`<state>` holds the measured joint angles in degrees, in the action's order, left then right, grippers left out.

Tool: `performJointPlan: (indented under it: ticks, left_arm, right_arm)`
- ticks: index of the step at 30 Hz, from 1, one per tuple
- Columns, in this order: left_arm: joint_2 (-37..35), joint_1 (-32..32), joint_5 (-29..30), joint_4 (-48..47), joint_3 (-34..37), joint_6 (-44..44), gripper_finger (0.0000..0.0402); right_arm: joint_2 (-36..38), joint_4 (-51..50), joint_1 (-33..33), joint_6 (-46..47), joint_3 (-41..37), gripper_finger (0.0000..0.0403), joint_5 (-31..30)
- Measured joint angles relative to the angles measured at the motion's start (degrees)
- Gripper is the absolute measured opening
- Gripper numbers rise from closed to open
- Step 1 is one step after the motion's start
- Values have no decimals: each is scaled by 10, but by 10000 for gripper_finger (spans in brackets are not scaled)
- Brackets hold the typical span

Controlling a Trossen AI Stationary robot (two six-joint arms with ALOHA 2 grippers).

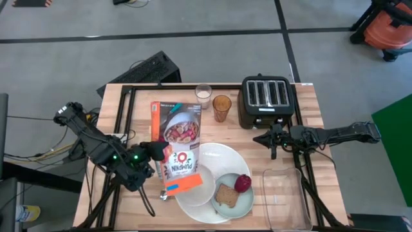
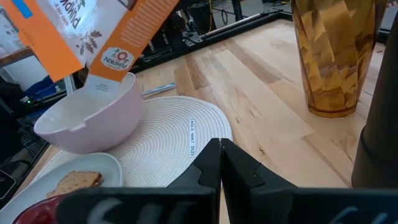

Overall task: Arrange a breakfast setting
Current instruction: Pour the cereal into the white bowl

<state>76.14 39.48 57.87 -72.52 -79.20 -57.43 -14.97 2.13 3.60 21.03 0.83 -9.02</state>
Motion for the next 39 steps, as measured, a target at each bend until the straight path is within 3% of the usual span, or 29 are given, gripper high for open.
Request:
performJointPlan:
  ticks: [19,27,39]
  left_arm:
    - [0,31,75,6,0,-115,108]
    - [0,55,81,70,0,-153,108]
    - [0,67,75,82,0,-216,108]
  right_arm:
    - [0,0,0,0,0,31,0]
    - [0,0,0,0,0,31,0]
    - [0,0,0,0,0,31,0]
